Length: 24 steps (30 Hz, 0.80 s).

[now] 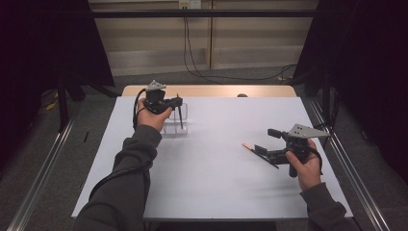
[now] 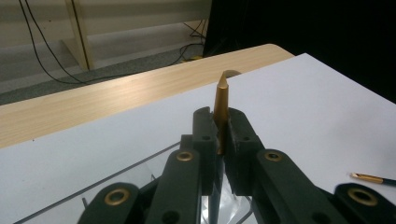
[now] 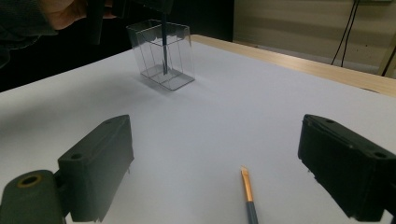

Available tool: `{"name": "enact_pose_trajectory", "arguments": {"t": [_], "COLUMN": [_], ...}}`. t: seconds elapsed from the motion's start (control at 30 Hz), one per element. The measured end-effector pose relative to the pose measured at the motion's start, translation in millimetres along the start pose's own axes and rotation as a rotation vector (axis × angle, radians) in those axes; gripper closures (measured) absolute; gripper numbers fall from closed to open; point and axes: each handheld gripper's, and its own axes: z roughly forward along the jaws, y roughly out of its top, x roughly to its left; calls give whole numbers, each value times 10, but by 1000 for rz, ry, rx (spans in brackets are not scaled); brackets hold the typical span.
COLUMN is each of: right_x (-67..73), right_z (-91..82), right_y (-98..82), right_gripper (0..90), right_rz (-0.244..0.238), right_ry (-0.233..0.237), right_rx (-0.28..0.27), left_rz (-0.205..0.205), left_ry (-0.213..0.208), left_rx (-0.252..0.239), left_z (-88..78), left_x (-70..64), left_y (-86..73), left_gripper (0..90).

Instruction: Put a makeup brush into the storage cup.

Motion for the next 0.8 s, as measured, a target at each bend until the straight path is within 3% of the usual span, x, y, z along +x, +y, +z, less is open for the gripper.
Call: {"name": "enact_pose_trajectory", "arguments": {"t": [0.8], "right_x": [6], "right_z": [4], "right_y": [1], "right_gripper": [96], "right_rz": [-4], "right_ry": [3], "right_rx": [7], "left_rz": [13], "left_ry": [2], "left_rx": [27], "left_z": [66], "left_x": [-6], "left_y": [-58], "left_gripper": [836]}}
